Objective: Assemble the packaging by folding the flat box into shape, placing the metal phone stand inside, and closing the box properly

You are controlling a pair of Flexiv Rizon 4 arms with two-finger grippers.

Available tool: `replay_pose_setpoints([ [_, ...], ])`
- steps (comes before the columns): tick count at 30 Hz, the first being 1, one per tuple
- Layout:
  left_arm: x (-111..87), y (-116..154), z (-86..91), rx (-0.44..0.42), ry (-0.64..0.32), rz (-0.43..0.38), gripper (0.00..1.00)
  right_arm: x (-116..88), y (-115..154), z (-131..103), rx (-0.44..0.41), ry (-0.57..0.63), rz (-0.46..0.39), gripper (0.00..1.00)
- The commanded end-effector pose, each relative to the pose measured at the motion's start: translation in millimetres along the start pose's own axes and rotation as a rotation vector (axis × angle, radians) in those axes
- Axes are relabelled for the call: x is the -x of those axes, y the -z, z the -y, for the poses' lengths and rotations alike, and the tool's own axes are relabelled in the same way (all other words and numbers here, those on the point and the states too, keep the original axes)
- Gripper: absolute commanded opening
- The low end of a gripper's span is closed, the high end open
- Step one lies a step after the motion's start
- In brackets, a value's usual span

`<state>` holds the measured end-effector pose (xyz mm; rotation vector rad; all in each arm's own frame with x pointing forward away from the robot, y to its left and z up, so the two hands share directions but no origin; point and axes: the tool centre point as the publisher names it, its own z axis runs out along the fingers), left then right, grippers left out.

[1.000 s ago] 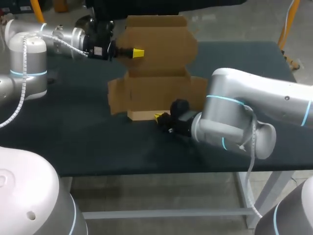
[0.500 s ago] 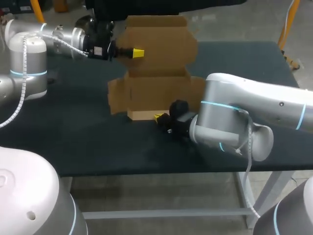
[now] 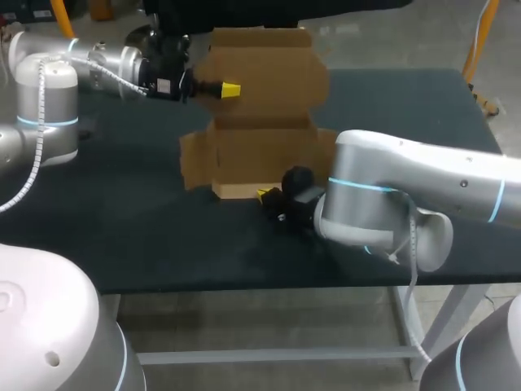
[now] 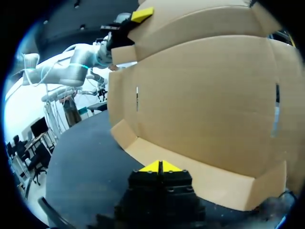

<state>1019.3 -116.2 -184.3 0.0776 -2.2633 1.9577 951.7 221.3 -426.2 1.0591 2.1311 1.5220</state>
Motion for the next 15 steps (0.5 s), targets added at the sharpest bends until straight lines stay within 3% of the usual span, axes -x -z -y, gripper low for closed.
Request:
replay_pose_setpoints([
  [1,-0.2,1,-2.1,0.008,-0.002,-0.011,0.00,-3,-3,4,0.012,0.001,0.027,0.00],
  [15,-12.8,1,-9.3,0.032,-0.015,-0.028,0.00,-3,-3,4,0.012,0.001,0.027,0.00],
])
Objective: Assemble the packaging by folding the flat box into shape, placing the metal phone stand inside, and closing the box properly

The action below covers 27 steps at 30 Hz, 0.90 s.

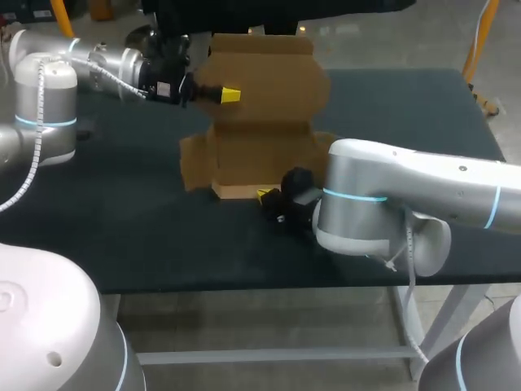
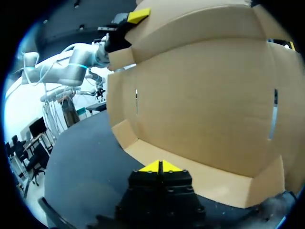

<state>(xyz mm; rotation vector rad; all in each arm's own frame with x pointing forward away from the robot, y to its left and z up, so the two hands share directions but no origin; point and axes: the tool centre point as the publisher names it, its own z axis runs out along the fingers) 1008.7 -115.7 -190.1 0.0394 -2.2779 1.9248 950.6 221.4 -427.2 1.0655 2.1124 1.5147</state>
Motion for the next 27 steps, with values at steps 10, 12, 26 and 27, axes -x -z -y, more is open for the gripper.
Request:
replay_pose_setpoints([
  [10,-18.2,0,-8.5,0.010,-0.037,-0.009,0.00,-2,-3,3,0.004,0.001,0.011,0.00],
  [12,-21.0,-1,-10.5,0.011,-0.042,-0.009,0.00,-2,-3,3,0.004,0.001,0.011,0.00],
  [26,-44.2,-4,-16.6,0.006,-0.037,-0.006,0.00,-2,-3,3,0.004,0.001,0.011,0.00],
  [27,-45.8,-4,-17.0,0.007,-0.036,-0.007,0.00,-2,-3,3,0.004,0.001,0.011,0.00],
])
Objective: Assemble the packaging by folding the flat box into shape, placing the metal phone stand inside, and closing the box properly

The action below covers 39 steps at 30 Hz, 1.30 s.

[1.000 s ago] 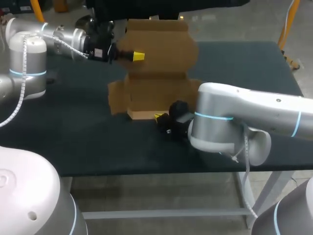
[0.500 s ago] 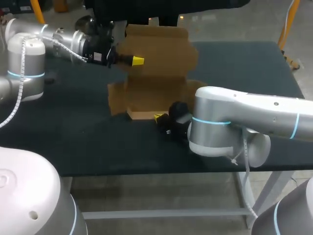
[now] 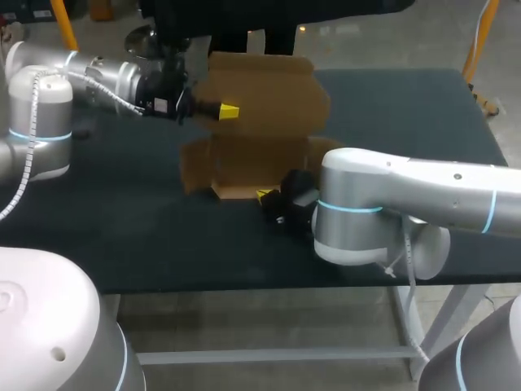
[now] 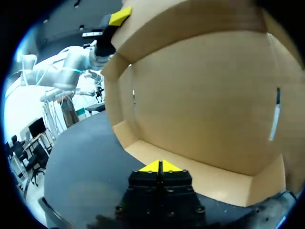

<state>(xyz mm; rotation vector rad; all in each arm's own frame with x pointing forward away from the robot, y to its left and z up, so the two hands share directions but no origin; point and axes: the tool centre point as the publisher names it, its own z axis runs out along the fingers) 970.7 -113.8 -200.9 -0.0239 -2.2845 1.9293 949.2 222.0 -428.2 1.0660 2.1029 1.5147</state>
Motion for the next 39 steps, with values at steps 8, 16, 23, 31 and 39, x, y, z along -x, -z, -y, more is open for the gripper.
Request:
replay_pose_setpoints([
  [8,-21.6,-4,-6.3,0.005,0.023,0.000,0.00,-1,-3,1,-0.002,0.000,0.005,0.00],
  [16,-26.8,-7,-13.8,0.000,0.042,-0.004,0.00,-1,-3,1,-0.002,0.000,0.005,0.00],
  [23,-27.7,-9,-19.3,-0.008,0.061,-0.012,0.00,-1,-3,1,-0.002,0.000,0.005,0.00],
  [31,-28.8,-11,-26.0,-0.019,0.079,-0.018,0.00,-1,-3,1,-0.002,0.000,0.005,0.00],
  [39,-29.5,-13,-28.6,-0.020,0.088,-0.016,0.00,-1,-3,1,-0.002,0.000,0.005,0.00],
])
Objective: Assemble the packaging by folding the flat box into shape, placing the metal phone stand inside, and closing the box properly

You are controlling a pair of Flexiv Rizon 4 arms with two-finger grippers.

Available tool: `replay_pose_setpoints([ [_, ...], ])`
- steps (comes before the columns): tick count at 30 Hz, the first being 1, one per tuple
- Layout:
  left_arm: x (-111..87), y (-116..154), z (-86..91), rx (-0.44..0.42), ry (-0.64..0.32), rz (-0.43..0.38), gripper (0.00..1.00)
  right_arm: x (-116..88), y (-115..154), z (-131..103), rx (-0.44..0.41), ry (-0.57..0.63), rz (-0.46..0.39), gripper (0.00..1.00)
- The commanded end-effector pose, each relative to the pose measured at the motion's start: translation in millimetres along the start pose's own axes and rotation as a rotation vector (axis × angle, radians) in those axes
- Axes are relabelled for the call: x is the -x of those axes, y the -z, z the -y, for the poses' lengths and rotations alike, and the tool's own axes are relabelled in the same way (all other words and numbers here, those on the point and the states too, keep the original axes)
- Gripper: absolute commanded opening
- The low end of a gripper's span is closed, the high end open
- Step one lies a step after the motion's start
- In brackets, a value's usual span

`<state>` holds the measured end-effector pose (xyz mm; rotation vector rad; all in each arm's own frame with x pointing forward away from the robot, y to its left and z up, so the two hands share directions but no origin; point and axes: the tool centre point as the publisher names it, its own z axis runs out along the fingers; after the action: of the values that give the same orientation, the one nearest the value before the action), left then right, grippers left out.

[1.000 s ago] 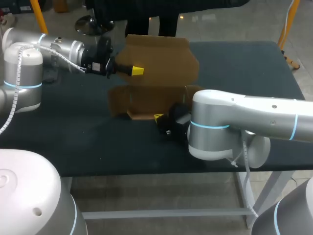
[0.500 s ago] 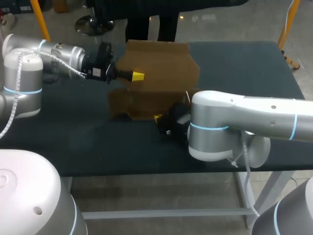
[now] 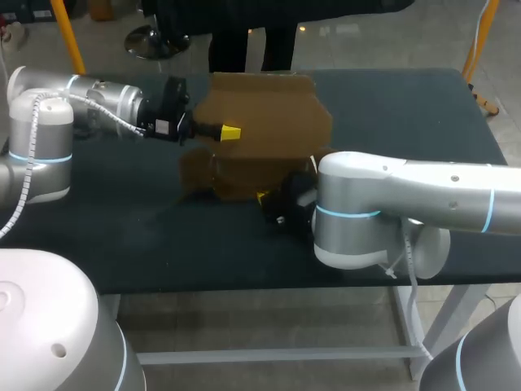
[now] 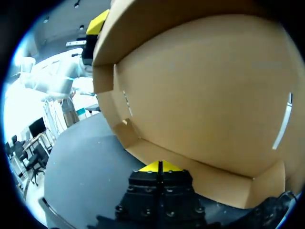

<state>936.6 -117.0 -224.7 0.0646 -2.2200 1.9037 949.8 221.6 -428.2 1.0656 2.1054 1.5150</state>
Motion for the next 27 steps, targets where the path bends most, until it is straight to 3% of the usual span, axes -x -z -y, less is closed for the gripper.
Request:
replay_pose_setpoints([
  [1,1.5,-1.8,-2.5,0.000,0.001,-0.003,0.00,-1.6,-2.9,1.6,0.000,0.000,0.006,0.00],
  [27,1.9,0.3,-3.4,0.010,0.002,0.004,0.00,-1.6,-2.9,1.6,0.000,0.000,0.006,0.00],
])
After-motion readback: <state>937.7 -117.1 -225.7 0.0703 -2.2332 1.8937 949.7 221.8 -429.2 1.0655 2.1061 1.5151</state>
